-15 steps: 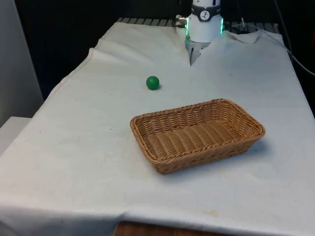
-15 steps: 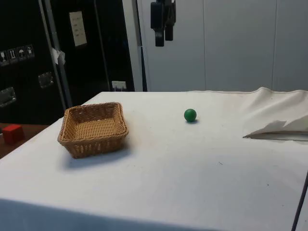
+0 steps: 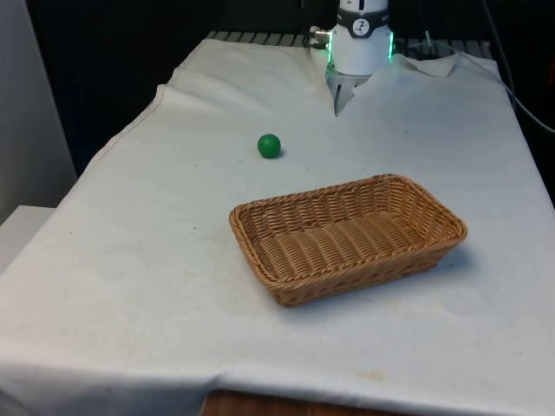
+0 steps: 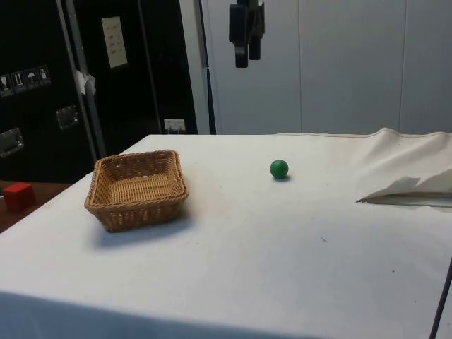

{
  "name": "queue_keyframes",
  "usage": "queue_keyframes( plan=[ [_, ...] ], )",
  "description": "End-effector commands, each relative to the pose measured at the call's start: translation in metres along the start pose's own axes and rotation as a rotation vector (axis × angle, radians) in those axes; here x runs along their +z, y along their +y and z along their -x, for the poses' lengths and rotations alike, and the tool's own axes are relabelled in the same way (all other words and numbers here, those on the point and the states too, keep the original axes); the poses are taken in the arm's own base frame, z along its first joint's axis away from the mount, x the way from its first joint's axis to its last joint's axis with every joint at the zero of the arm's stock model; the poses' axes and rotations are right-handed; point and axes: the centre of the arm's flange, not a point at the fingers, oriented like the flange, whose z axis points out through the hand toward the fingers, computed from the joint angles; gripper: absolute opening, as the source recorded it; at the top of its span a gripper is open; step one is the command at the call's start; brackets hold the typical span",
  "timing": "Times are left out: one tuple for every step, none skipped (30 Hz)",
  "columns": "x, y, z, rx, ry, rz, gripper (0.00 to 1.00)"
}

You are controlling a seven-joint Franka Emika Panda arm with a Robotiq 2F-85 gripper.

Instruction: Pick up the ball and place it into the basket.

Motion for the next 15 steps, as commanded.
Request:
queue_keyframes(
  plan=[
    [0.001,0.006,0.001,0.000,0.007,0.002,1.00],
    [0.002,0.009,0.002,0.001,0.005,0.001,1.00],
    [0.002,0.011,0.002,-0.001,0.005,0.000,1.00],
    [0.002,0.014,0.002,0.000,0.006,0.000,1.00],
    [0.002,0.011,0.001,0.001,-0.003,-0.004,1.00],
    [0.003,0.016,0.002,0.000,0.006,-0.002,1.00],
    [0.004,0.020,0.003,0.000,0.005,-0.004,1.00],
    [0.005,0.023,0.003,0.001,0.004,-0.004,1.00],
    [0.005,0.025,0.003,0.001,0.004,-0.006,1.00],
    [0.006,0.027,0.004,0.001,0.004,-0.006,1.00],
    [0.006,0.029,0.004,0.001,0.003,-0.007,1.00],
    [0.007,0.031,0.004,0.002,0.003,-0.008,1.00],
    [0.008,0.035,0.005,0.002,0.002,-0.008,1.00],
    [0.007,0.031,0.004,0.003,-0.007,-0.014,1.00],
    [0.008,0.035,0.005,0.002,0.002,-0.008,1.00]
  ],
)
